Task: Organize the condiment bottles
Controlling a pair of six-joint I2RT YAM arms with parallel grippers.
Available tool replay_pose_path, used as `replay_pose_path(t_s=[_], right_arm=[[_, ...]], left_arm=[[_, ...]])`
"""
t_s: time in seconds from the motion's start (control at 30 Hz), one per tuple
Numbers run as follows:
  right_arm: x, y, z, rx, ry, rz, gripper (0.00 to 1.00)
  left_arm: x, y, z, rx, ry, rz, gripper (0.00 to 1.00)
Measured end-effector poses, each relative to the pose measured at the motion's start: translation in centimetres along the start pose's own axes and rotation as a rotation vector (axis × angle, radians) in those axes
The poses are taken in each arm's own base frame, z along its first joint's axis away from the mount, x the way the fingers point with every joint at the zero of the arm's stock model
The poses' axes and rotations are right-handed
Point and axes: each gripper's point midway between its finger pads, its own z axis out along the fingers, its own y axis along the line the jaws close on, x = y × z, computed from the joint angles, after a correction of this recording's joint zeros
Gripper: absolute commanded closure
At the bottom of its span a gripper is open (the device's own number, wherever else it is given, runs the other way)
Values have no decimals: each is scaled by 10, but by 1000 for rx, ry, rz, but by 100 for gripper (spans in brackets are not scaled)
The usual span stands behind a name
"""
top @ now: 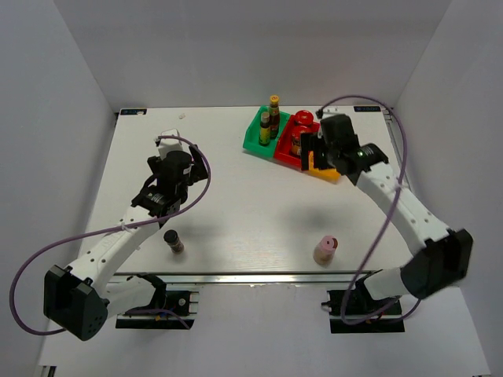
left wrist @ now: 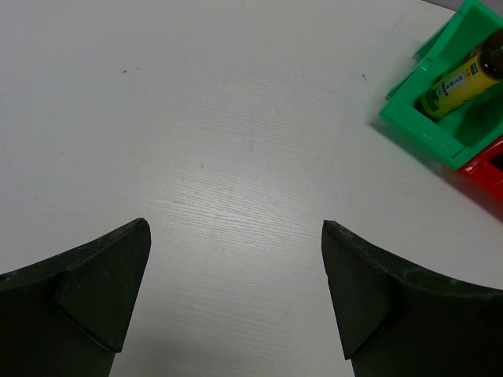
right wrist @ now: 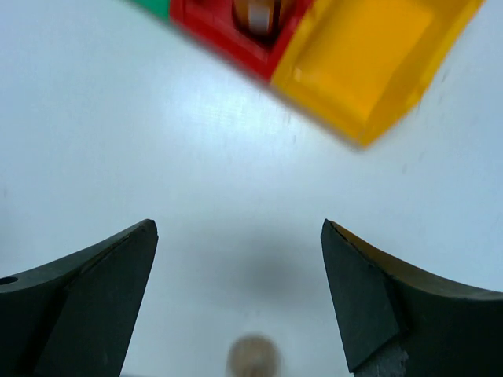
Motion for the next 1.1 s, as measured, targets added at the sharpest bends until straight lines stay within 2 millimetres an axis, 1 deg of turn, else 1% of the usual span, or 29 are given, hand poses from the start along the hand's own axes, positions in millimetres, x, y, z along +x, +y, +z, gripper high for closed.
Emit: replay_pose_path(t_s=[0.03,0.1,0.17,0.33,0.4,0.5,0.6,0.73,0.83,0.87,0.93,0.97,1.07,1.1], right_arm=[[17,1,-12,7,23,11,11],[48,3,-30,26,69,25,11],[83,0,-44,55,142,42,11],[156,-22,-67,133,288,111,11],[184,-24,-73,133,352,124,11],[214,-20,-76,110,431,133,11],[230,-15,-77,86,482,136,11],[240,-7,-77,47,506,147,11],[246,-5,-78,36,523,153,22],[247,-5,-79,37,525,160,31],[248,-4,-79,37,526,168,40],[247,-4,-80,35,524,173,50],[245,-3,-82,28,509,186,68],[244,-2,-83,25,502,188,69]], left_arm=[[0,0,0,1,1,-2,2],[1,0,0,2,5,-6,2],[2,0,-1,2,8,-7,2],[0,-1,-2,7,4,-18,2],[-1,-1,-3,9,2,-22,2],[-1,-1,-4,13,1,-24,2],[-1,-2,-4,18,4,-26,2],[-1,-3,-4,20,5,-28,2],[-1,-3,-4,20,5,-29,2],[-1,-3,-4,20,5,-29,2],[-1,-3,-4,20,5,-30,2],[-1,-3,-4,20,5,-31,2],[-1,-3,-4,22,5,-31,2],[-1,-4,-4,23,6,-31,2]])
